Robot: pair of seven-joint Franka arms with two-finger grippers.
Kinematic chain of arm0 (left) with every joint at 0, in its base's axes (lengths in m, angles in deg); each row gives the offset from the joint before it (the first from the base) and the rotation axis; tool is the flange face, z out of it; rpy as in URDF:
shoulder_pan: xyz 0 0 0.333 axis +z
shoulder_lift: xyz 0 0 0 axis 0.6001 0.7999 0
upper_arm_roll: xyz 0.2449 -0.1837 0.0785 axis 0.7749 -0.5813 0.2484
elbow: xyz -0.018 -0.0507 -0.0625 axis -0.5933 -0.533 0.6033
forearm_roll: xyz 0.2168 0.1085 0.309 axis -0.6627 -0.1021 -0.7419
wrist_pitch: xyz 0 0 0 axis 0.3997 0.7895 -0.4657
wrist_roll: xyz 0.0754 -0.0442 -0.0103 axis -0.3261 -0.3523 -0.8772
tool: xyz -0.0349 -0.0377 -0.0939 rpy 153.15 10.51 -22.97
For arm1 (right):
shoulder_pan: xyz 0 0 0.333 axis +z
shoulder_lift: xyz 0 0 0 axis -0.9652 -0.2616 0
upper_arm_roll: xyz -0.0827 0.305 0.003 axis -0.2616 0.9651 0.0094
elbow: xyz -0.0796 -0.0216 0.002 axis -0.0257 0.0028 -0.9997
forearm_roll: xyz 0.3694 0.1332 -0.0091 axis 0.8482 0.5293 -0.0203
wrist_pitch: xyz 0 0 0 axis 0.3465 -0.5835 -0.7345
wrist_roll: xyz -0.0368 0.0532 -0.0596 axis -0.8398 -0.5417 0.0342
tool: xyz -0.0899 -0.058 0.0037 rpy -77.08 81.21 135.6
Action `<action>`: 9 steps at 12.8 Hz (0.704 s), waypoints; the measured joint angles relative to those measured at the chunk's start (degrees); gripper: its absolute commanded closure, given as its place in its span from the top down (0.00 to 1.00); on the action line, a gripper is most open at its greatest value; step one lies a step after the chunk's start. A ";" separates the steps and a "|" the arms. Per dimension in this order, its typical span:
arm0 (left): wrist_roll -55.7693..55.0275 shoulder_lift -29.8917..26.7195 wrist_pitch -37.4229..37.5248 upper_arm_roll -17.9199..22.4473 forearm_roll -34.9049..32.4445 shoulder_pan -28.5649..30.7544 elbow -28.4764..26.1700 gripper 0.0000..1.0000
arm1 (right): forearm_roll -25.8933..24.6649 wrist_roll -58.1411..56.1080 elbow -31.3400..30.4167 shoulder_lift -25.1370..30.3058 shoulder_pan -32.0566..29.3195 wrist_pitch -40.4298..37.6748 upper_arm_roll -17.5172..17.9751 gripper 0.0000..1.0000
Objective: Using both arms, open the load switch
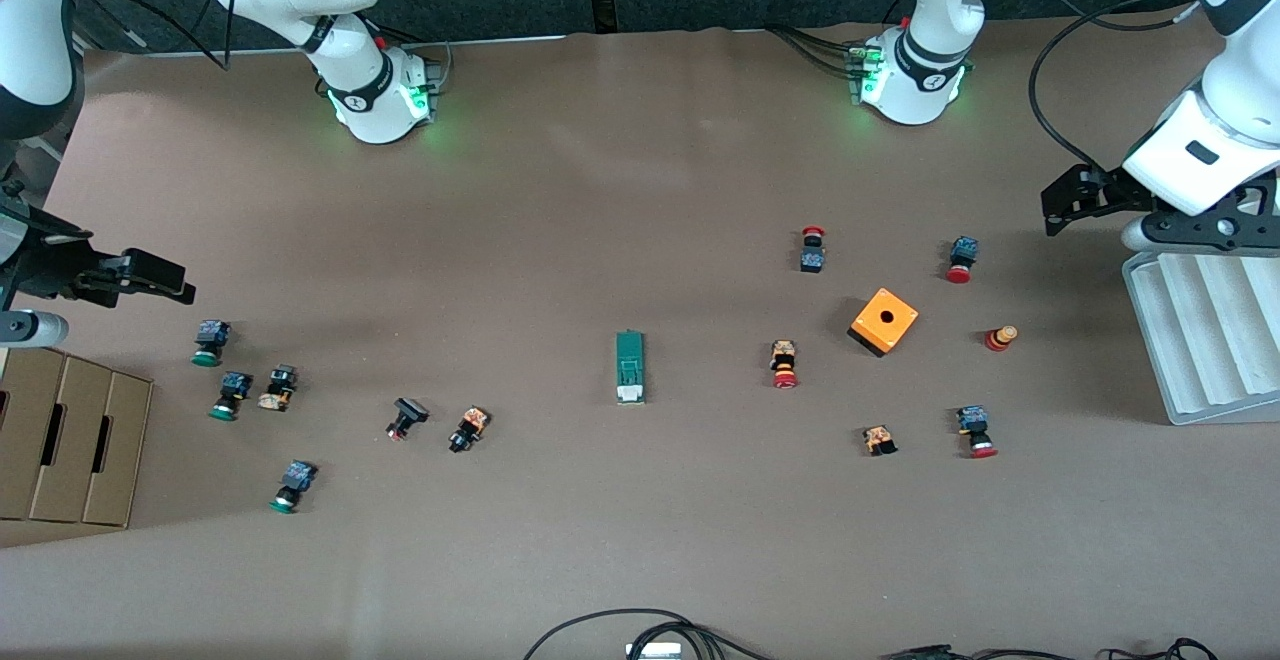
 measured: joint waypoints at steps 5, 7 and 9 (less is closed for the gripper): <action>0.00 0.00 0.00 0.00 0.00 0.00 0.00 1.00 | 0.00 0.00 0.00 0.00 0.00 0.00 0.01 1.00; -0.01 0.00 0.00 -0.03 0.16 -0.02 0.00 1.00 | 0.00 0.00 0.00 0.00 0.00 0.00 0.00 1.00; -0.02 0.01 -0.15 -0.71 0.54 -0.03 0.00 1.00 | 0.00 0.00 -0.01 -0.01 0.00 0.00 -0.02 1.00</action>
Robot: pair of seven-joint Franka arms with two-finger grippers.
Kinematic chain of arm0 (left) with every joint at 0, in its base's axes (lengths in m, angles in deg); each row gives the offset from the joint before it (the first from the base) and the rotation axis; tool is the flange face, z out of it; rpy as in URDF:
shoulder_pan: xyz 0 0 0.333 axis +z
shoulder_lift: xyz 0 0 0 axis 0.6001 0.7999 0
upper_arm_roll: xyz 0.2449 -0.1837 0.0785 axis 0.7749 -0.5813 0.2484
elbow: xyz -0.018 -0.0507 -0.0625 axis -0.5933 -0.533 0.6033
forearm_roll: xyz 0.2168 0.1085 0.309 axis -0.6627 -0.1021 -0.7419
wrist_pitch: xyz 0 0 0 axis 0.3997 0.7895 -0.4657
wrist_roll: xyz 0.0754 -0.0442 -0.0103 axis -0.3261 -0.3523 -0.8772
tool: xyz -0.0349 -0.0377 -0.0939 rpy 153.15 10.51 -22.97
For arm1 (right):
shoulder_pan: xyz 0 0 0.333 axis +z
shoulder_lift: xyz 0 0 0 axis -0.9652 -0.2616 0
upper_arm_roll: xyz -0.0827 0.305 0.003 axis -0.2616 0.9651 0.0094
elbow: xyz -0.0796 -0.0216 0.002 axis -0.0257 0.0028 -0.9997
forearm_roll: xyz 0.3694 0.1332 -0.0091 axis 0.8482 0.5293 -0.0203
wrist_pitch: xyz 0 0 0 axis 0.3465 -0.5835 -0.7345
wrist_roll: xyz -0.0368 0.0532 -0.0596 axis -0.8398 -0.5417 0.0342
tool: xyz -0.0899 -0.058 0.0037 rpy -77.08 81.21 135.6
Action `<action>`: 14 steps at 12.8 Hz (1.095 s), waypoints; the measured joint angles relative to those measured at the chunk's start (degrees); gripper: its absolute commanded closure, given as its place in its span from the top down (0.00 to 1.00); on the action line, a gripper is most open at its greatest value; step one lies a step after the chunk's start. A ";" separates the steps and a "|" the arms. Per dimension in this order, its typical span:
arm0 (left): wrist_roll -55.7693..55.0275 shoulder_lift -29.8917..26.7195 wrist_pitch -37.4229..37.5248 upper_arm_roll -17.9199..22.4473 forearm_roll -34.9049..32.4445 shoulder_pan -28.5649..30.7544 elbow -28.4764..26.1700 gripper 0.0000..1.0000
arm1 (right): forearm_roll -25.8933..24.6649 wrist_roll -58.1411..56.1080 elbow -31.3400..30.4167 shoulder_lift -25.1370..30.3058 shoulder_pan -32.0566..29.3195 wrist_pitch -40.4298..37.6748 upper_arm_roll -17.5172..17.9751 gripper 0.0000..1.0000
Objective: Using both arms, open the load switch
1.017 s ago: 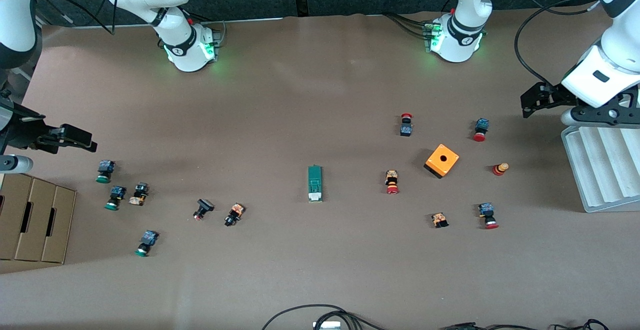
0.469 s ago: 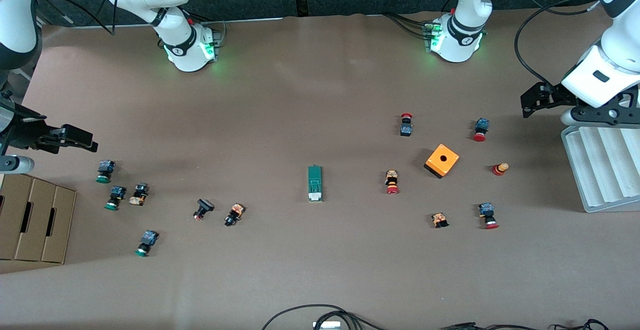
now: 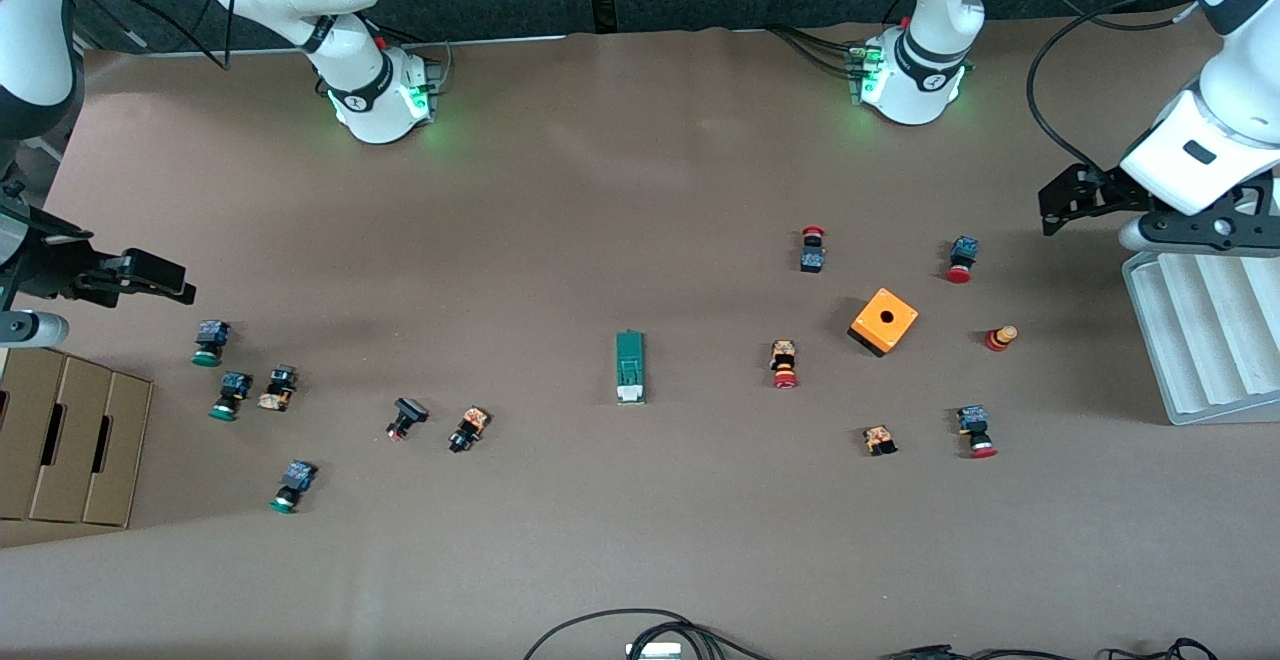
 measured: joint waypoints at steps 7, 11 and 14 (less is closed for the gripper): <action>-20.68 2.35 -8.14 -12.67 0.77 -0.44 -0.04 1.00 | 0.01 0.00 -0.03 -0.03 0.00 0.00 -0.01 1.00; -39.07 6.60 -15.45 -22.84 -0.13 -0.74 -0.15 1.00 | 0.01 -0.25 -0.01 -0.06 0.01 0.32 0.15 1.00; -48.12 10.14 -19.98 -26.50 -4.09 -2.85 -0.24 1.00 | 0.02 -0.55 -0.02 -0.73 1.37 0.49 0.38 1.00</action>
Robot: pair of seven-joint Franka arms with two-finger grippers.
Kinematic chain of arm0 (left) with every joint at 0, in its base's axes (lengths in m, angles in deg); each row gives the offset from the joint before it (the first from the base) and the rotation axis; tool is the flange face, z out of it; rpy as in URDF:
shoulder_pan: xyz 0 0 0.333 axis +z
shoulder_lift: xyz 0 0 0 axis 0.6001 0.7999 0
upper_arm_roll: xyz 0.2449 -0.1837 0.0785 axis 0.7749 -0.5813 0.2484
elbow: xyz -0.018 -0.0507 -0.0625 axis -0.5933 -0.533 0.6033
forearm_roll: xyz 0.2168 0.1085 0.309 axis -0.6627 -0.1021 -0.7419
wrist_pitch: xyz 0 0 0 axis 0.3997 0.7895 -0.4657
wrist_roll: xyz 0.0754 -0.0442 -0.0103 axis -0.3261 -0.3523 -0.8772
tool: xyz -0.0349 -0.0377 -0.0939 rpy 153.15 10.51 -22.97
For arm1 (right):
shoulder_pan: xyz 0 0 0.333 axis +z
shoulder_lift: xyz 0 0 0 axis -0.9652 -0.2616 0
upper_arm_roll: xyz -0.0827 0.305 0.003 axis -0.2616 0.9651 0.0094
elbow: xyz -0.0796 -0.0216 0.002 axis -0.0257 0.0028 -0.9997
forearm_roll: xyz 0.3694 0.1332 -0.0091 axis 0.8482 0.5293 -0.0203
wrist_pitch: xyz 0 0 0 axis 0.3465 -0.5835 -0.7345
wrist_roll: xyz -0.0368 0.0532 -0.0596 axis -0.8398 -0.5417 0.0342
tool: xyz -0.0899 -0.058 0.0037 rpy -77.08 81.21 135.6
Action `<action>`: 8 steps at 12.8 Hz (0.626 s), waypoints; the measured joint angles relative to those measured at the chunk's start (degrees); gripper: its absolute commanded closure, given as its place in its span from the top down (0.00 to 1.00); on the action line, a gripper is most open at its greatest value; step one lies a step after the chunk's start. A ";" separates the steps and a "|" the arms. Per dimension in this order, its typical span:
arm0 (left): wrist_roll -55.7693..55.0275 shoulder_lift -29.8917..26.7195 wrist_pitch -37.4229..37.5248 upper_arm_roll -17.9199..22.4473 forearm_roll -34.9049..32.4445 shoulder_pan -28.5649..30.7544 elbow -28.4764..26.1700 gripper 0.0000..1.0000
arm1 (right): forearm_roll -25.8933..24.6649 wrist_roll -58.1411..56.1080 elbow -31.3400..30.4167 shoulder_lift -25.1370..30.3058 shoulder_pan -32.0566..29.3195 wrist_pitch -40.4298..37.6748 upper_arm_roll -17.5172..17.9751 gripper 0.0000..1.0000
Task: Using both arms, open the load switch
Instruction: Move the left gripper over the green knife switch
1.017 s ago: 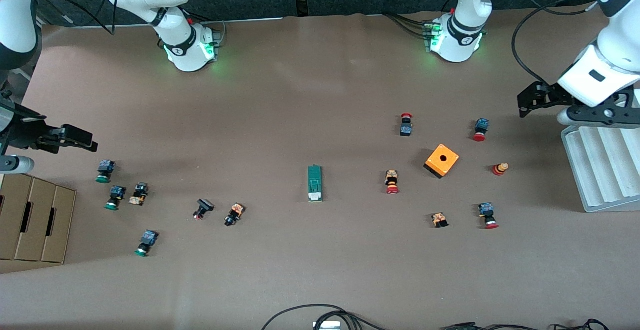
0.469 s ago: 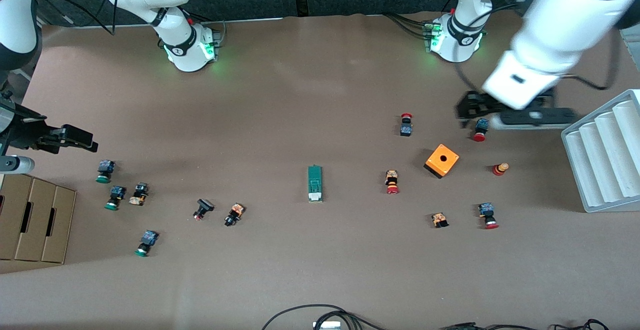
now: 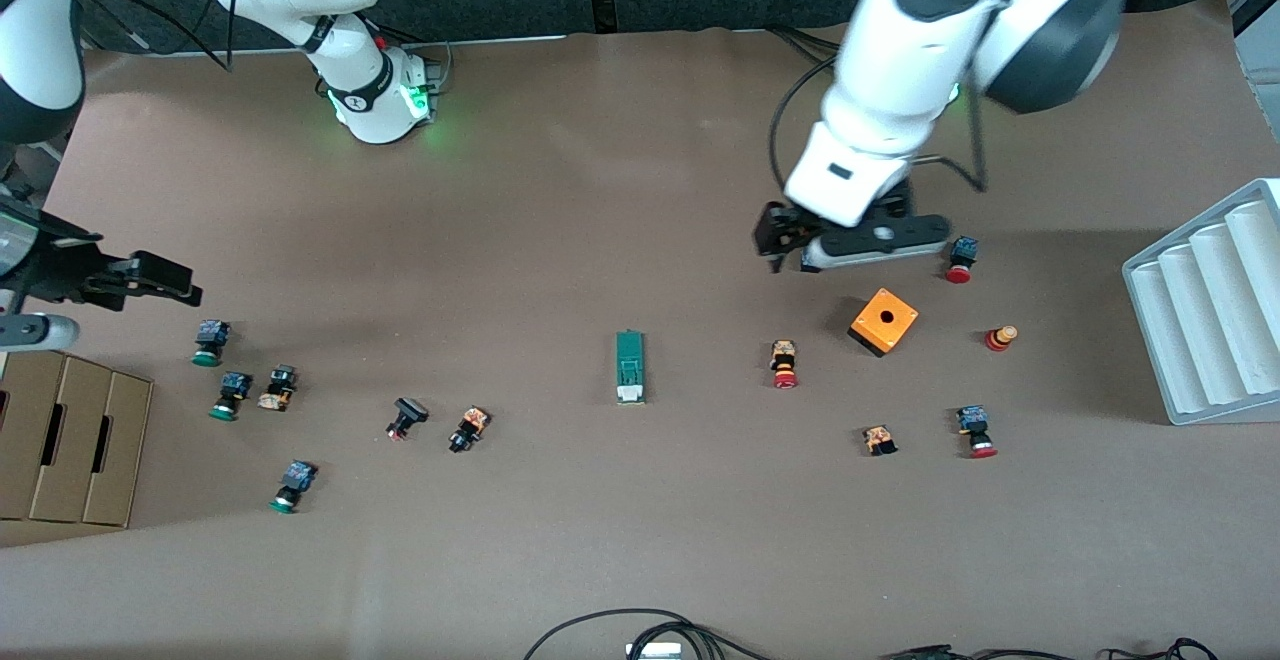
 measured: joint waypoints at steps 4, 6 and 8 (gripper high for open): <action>-16.03 5.44 -5.75 -0.34 -10.76 -7.97 -0.11 1.00 | 0.01 0.12 -0.02 -1.90 3.64 2.10 0.14 1.00; -23.41 7.80 -7.31 -0.40 -16.15 -11.11 -0.19 1.00 | 0.08 0.09 -0.04 -3.31 4.61 2.41 0.19 1.00; -30.42 10.03 -7.75 -0.43 -22.25 -14.01 -0.31 1.00 | 0.12 0.10 -0.06 -5.22 6.88 2.96 0.24 1.00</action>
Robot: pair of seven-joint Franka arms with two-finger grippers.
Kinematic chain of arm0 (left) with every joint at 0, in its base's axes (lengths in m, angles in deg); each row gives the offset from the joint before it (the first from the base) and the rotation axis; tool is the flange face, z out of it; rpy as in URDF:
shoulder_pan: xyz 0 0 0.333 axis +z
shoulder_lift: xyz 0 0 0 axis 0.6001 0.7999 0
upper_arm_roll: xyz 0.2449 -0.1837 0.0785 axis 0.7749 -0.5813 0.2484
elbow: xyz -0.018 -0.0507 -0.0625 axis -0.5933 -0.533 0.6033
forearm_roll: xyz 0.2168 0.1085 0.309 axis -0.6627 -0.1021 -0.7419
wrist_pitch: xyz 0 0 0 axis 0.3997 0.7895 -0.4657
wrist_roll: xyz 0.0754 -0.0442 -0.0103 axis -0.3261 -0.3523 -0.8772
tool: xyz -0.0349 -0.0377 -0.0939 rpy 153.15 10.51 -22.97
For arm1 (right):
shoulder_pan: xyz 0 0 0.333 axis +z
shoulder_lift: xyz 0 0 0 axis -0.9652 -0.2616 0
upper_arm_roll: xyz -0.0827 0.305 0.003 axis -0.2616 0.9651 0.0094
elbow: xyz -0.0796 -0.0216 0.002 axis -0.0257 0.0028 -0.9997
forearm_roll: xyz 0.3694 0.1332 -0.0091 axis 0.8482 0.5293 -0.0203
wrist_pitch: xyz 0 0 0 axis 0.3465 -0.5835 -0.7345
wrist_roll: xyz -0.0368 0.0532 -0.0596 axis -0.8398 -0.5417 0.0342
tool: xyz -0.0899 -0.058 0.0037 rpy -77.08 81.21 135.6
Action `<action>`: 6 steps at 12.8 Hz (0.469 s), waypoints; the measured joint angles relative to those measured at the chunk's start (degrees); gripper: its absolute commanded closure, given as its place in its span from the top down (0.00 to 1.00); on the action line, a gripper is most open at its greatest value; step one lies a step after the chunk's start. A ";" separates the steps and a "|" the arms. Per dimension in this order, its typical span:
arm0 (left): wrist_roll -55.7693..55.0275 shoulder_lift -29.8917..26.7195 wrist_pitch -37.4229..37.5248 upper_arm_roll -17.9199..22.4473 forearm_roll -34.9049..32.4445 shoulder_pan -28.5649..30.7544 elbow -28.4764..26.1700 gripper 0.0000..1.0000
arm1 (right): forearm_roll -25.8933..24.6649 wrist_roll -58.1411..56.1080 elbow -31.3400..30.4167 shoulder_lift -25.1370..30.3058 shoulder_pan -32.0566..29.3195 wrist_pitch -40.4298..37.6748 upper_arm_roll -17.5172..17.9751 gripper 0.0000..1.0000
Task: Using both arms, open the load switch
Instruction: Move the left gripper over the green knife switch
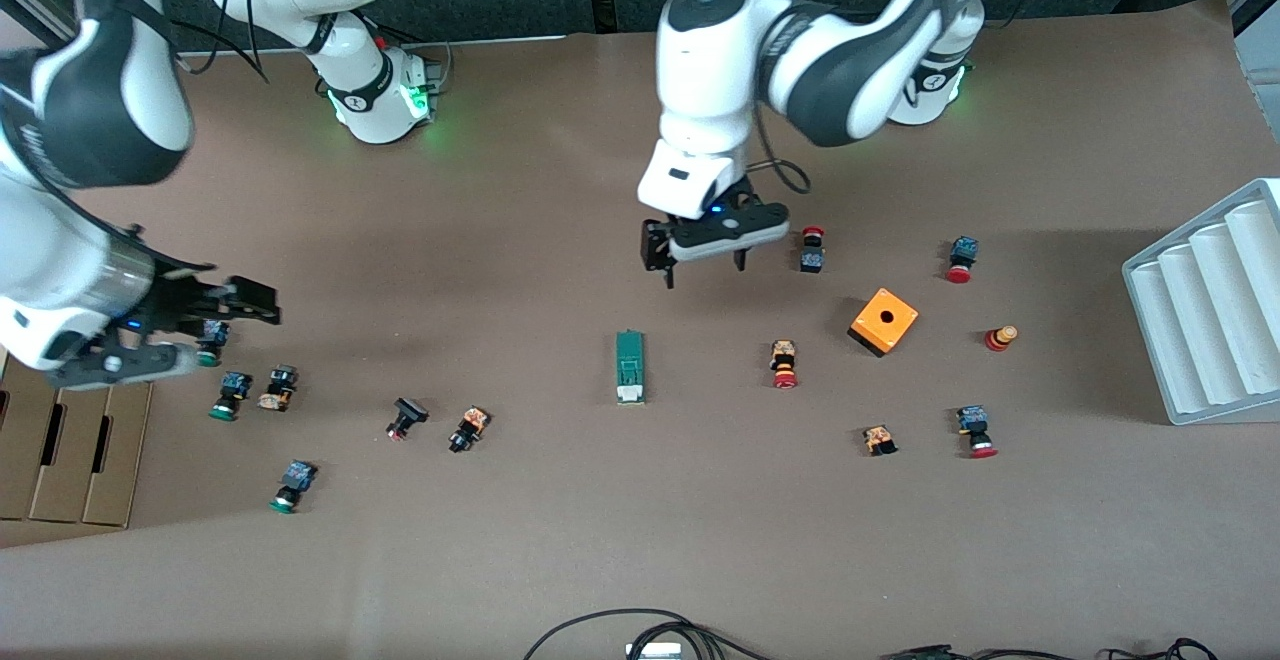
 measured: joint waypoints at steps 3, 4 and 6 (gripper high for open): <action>-12.61 4.10 -0.36 -0.04 -10.80 -4.92 -0.33 1.00 | 0.10 0.71 0.00 -1.81 4.66 1.68 0.05 1.00; -16.58 5.65 -0.64 -0.03 -14.65 -6.40 -0.48 1.00 | 0.13 0.83 0.00 -1.85 5.23 1.76 0.04 1.00; -24.62 8.88 -1.40 -0.03 -22.63 -8.66 -0.94 1.00 | 0.22 0.62 0.06 -1.80 5.21 1.79 -0.10 1.00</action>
